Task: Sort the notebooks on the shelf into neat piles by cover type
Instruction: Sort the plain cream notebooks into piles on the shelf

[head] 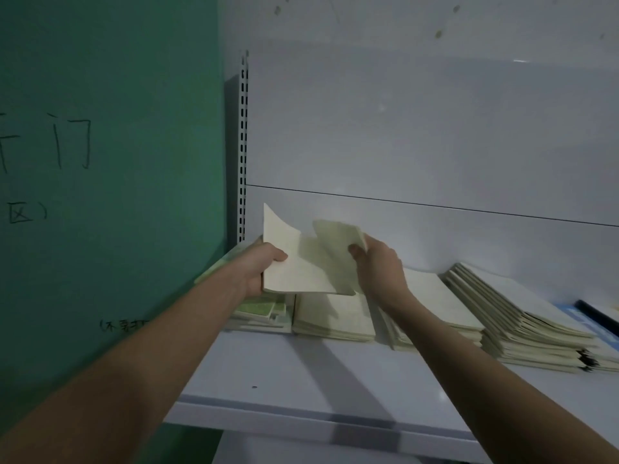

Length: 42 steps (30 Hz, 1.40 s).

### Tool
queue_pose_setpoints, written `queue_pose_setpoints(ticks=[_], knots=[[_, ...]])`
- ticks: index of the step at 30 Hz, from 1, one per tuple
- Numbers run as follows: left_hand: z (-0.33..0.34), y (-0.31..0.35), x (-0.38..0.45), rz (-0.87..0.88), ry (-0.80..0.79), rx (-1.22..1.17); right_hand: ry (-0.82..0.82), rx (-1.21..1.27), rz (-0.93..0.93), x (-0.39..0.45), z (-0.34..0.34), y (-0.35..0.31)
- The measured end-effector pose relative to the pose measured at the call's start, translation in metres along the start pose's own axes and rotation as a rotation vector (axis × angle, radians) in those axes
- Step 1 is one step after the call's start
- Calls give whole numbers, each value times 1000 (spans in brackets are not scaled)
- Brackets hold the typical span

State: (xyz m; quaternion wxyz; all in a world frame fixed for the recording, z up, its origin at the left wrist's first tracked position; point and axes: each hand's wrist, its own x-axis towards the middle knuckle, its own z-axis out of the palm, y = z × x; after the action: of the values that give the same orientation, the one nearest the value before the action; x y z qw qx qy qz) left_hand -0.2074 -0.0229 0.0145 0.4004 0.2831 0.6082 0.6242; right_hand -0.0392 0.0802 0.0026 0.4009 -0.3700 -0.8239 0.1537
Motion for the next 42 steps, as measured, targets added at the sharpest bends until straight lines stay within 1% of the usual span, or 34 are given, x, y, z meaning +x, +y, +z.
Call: queue_pose_setpoints(ticks=[2,4,5,7,8,9,11,12,13,15,16,17,18,19,20,22,23,25,27,29,30,32,34,36,37,39,40,42], knots=[[16,-3,-3,-19,-6,-40,-68,-160,-120,-4,1,-11],[28,-3,-4,-58,-32,-100,-181,-254,-234,-10,4,-17],[31,-3,-2,-80,-57,-136,-249,-220,-256,-13,6,-19],[32,-2,0,-77,-94,-179,-405,-49,-229,-16,10,-23],[32,-2,1,-60,-87,-181,-464,-15,-240,-16,14,-23],[31,-3,3,-47,-75,-189,-510,-36,-265,-17,14,-24],[28,-3,5,-28,-56,-179,-572,0,-299,-16,10,-22],[25,-3,6,-27,-42,-165,-570,90,-284,-14,7,-18],[22,-3,6,-27,-25,-159,-522,194,-233,-13,3,-15],[13,-2,5,-16,30,-174,-277,332,-62,-9,3,-2],[8,-2,5,-7,54,-187,-150,322,17,-8,7,9],[2,-3,5,3,66,-206,-75,271,67,-7,14,19],[-3,-3,5,17,77,-225,-74,187,82,-7,24,31],[-8,-5,7,28,88,-248,-136,104,71,-9,33,43],[-12,-5,8,37,103,-267,-248,22,48,-12,44,54],[-18,-5,9,50,123,-301,-522,-167,-28,-19,59,65],[-20,-5,10,56,129,-310,-615,-263,-74,-22,65,68],[-21,-4,11,69,132,-323,-705,-413,-159,-29,72,68],[-22,-3,12,72,120,-322,-680,-506,-235,-34,74,65],[-26,-1,11,70,112,-315,-608,-592,-337,-35,72,63],[-28,0,11,69,108,-307,-580,-605,-360,-36,71,64],[-32,3,9,72,106,-292,-559,-565,-344,-37,66,65],[-37,6,8,78,110,-278,-536,-423,-269,-33,58,65],[-39,9,7,81,109,-273,-483,-183,-143,-23,45,64],[-39,10,6,80,104,-272,-420,-86,-81,-17,38,63],[-36,10,6,72,96,-270,-243,83,14,-5,24,57],[-34,9,6,67,91,-268,-150,162,32,0,19,53],[-25,6,7,58,68,-261,-2,244,-2,2,8,41]])
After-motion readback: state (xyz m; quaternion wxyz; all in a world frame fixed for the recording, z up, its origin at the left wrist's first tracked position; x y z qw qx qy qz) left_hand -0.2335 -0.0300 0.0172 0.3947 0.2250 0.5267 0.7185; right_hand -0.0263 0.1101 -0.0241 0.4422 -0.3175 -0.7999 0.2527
